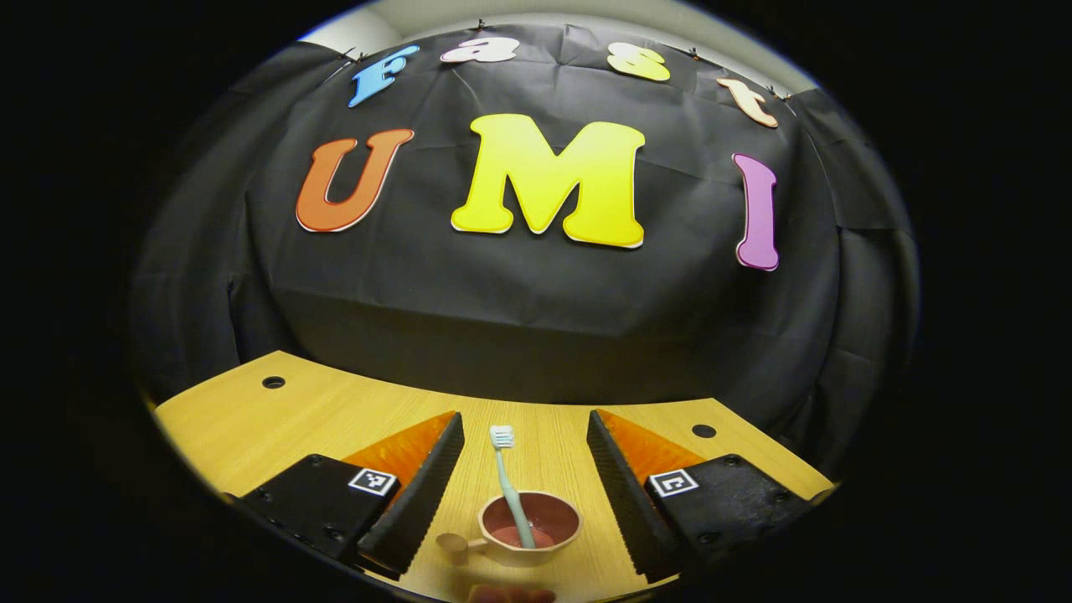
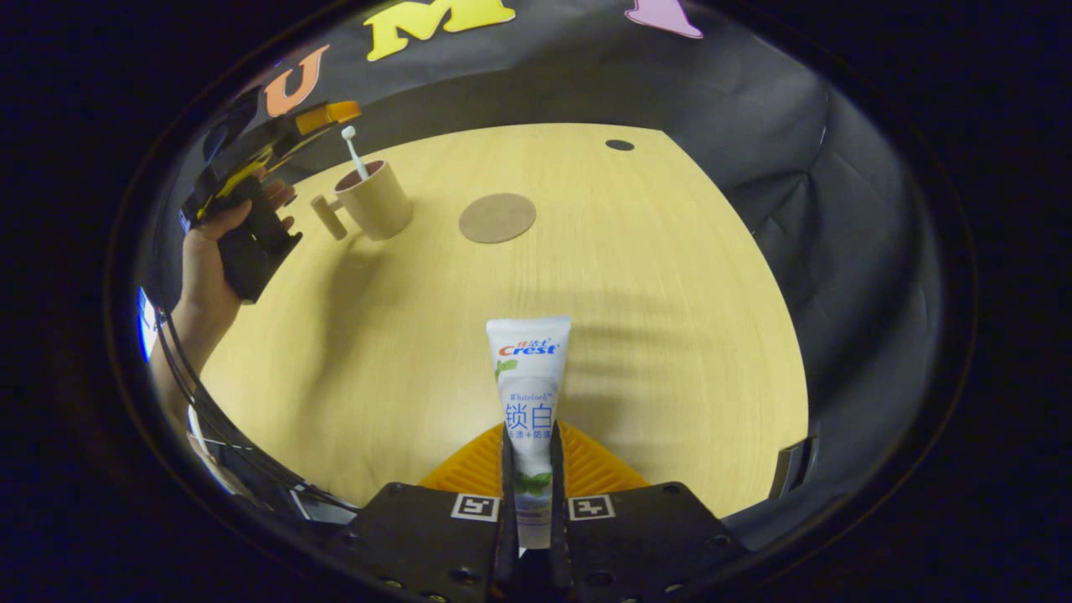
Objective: Put the toothbrush and toothpaste on the desktop into the cup, then pick up the cup and place it on the coaster on the desktop.
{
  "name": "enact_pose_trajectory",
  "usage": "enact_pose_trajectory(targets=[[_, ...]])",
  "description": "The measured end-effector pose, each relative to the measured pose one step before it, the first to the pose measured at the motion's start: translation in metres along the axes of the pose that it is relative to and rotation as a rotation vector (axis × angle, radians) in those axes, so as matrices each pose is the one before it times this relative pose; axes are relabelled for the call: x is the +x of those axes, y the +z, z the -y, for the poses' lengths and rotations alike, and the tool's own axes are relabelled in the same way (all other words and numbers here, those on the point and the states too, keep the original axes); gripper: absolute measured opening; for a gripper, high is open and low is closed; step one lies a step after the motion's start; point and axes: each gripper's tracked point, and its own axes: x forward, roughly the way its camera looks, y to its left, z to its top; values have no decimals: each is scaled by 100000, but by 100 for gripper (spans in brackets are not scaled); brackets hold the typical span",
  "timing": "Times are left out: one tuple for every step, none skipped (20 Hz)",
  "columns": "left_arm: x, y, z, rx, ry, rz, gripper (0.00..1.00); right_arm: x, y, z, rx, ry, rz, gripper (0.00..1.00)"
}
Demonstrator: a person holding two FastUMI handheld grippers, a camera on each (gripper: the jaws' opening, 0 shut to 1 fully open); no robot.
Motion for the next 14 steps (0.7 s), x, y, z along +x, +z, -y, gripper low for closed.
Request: enact_pose_trajectory(targets=[[-211, 372, -247, 219, 70, 738, 95, -6, 229, 47, -686, 357, 772, 15], [-400, 314, -226, 342, 510, 436, 98, -8, 90, -42, -882, 568, 1246, 15], [-501, 416, -335, 321, 622, 358, 98, 65, 361, -62, -1084, 562, 1486, 15], [-590, 426, -355, -70, 445, 480, 97, 160, 278, -164, -1198, 715, 987, 15], [-671, 543, -349, -195, 437, 470, 97, 50, 535, -188, -553, 827, 1620, 15], [-783, 541, -379, 54, 644, 625, 97, 236, 378, -179, -279, 809, 2380, 15], [-760, 551, -519, 399, 991, 411, 97, 107, 708, -258, -840, 907, 2914, 15], [-817, 640, -610, 259, 738, 411, 97, 32, 1252, -586, -1620, 860, 3376, 15], [-828, 622, -642, 352, 782, 402, 97, 39, 1523, -866, -2054, 1545, 3601, 15], [-895, 552, -880, 717, 1599, 64, 96, -207, 1710, -933, -1761, 2052, 3596, 15], [-791, 575, -1121, 715, 1774, 407, 97, 384, 2017, -1086, -1346, 2065, 4179, 15], [-775, 333, -1078, 678, 1710, -364, 97, 509, 1995, -1150, -1178, 2442, 4696, 15], [-808, 305, -1132, 536, 1914, -318, 97, 708, 2213, -1238, -1152, 2556, 5923, 18], [-762, 386, -1228, 212, 2181, -20, 97, 859, 2195, -1149, -1669, 2289, 6244, 15]])
